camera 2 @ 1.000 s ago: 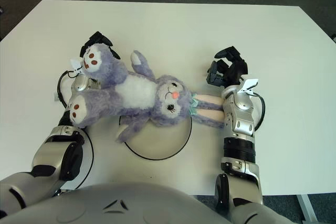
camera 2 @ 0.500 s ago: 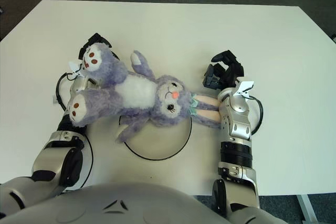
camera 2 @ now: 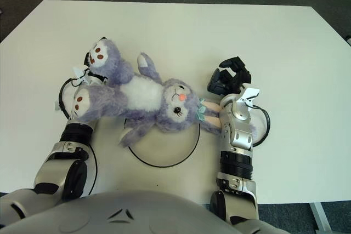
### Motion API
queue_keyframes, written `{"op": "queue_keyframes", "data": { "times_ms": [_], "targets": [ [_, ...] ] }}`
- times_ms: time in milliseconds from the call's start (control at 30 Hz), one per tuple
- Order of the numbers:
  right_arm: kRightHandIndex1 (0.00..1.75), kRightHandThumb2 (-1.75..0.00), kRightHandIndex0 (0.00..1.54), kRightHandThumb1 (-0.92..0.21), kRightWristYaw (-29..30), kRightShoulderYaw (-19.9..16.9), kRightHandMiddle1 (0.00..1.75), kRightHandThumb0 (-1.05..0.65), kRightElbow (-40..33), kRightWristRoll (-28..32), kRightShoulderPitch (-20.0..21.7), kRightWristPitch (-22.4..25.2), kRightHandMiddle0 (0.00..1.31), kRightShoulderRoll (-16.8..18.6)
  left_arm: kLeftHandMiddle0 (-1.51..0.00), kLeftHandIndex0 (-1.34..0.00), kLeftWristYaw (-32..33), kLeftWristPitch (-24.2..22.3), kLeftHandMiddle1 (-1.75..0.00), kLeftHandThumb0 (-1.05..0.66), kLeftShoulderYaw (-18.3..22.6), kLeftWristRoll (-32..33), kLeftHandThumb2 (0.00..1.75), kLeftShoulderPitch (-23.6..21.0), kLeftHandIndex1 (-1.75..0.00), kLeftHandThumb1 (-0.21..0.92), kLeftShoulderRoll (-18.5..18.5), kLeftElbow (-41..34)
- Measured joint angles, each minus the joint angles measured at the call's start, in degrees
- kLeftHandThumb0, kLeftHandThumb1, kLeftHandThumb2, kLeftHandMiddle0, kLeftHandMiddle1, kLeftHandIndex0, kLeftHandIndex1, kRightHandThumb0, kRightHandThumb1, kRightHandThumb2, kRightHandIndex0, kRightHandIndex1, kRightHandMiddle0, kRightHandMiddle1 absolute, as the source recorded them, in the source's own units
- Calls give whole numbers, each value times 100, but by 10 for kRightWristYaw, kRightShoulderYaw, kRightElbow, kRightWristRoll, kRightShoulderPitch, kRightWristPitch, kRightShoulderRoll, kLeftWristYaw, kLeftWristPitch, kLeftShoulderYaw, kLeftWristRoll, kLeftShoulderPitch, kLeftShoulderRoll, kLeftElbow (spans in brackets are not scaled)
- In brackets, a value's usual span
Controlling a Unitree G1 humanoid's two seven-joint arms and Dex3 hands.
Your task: Put the doll into the plate.
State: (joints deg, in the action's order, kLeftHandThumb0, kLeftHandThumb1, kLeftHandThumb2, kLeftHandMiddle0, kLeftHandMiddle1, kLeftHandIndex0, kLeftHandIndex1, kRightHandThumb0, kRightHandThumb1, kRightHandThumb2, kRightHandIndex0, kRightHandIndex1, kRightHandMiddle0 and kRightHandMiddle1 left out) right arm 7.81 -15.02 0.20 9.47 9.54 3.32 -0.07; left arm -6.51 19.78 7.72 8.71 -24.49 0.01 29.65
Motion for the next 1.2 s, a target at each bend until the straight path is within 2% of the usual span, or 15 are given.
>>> {"op": "queue_keyframes", "data": {
  "times_ms": [300,433,1200],
  "targets": [
    [175,-175,87,8,-28,4,168,-1,28,0,2,-79,75,-3,-78,-61,0,-2,-170,0,-3,-3,160,4,-175,6,-1,-2],
    [175,-175,87,8,-39,4,168,-1,39,1,4,-99,75,-5,-77,-60,1,-2,-171,0,-3,-5,159,5,-175,7,-1,-2],
    [175,-175,87,8,-56,4,167,-1,50,3,6,-119,76,-7,-77,-58,1,1,-170,0,-3,-2,157,6,-175,9,-7,-5]
  ]
}}
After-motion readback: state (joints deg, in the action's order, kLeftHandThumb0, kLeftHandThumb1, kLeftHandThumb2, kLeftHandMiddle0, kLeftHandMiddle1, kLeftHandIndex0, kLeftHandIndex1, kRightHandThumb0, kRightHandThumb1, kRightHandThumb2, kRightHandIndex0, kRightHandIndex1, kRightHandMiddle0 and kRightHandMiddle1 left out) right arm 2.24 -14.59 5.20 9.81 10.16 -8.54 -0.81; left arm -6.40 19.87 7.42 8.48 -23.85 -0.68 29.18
